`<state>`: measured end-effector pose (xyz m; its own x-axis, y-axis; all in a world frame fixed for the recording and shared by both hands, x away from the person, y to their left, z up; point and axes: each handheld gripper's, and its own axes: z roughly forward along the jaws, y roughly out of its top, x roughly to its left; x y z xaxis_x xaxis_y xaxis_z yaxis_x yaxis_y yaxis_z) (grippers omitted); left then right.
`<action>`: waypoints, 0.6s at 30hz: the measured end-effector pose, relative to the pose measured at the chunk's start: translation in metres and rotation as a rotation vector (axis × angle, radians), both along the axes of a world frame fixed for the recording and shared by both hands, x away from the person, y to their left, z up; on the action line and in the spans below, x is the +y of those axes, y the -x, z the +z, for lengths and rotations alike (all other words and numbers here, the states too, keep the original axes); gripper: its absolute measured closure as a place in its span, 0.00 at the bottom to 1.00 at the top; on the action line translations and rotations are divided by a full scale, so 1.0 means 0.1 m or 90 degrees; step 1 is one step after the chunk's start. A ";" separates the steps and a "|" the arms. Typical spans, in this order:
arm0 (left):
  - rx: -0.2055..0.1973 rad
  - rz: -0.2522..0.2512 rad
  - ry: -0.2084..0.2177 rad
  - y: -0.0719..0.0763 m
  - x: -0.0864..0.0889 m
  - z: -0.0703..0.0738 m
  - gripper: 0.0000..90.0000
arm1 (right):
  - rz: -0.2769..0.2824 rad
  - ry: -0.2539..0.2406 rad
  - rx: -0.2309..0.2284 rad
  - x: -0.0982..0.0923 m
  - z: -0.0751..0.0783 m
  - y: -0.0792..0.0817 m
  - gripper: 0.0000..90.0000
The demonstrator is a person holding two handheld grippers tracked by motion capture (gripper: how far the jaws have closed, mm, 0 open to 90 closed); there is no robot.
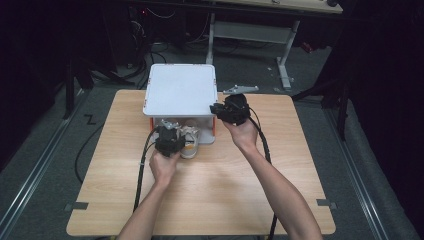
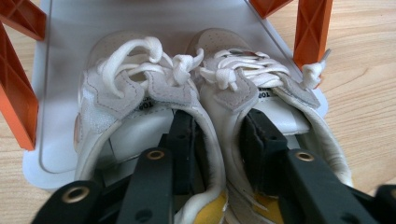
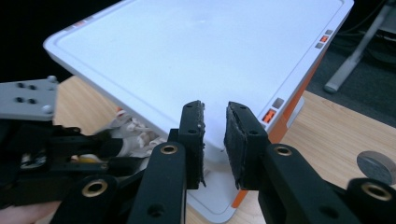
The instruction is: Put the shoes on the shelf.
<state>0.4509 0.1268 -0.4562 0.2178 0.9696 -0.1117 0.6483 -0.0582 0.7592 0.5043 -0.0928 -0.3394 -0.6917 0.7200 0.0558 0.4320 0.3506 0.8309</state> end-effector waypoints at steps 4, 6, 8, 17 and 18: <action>-0.005 -0.001 0.005 0.01 0.01 0.02 0.63 | -0.013 0.022 0.008 0.08 -0.03 -0.07 0.85; -0.004 -0.003 0.007 0.01 0.02 0.02 0.60 | -0.016 0.029 0.004 0.11 -0.04 -0.08 0.86; -0.012 -0.005 0.009 0.02 0.03 0.04 0.54 | -0.015 0.032 0.001 0.12 -0.04 -0.09 0.86; -0.017 -0.020 -0.005 0.09 0.01 0.09 0.36 | -0.009 0.055 -0.019 0.14 -0.05 -0.08 0.86; -0.026 -0.020 -0.005 0.11 0.01 0.12 0.35 | -0.009 0.055 -0.020 0.14 -0.05 -0.07 0.86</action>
